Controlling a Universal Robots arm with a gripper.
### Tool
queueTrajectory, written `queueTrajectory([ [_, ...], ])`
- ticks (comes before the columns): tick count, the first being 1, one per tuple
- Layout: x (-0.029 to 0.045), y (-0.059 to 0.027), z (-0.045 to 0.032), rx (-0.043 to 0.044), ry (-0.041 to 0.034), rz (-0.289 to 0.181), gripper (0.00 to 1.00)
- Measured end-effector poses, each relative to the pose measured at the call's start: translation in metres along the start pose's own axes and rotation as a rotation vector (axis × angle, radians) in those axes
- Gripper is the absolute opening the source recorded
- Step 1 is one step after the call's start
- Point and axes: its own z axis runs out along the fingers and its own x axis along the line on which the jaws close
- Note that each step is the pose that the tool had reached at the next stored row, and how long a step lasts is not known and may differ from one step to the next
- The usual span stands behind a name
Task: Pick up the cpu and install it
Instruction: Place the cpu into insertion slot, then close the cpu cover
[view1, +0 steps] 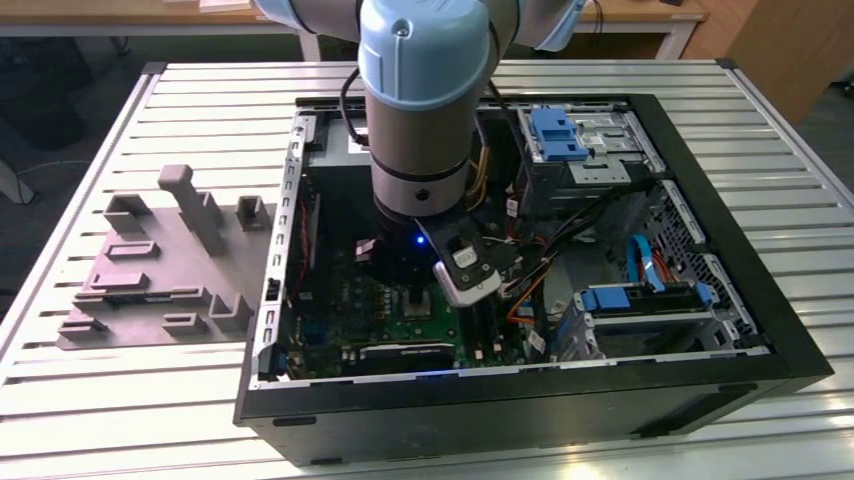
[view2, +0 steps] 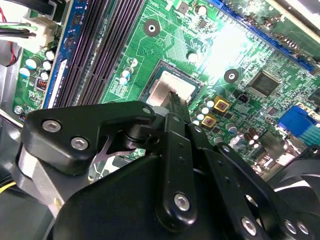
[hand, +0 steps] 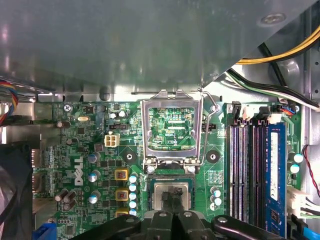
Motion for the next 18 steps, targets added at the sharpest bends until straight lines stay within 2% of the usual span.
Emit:
queueTrajectory([
  [16,0.0000,0.0000,-0.0001,-0.0001,0.0003,0.000,0.11],
  [18,0.0000,0.0000,-0.0020,0.0001,0.0004,0.000,0.11],
])
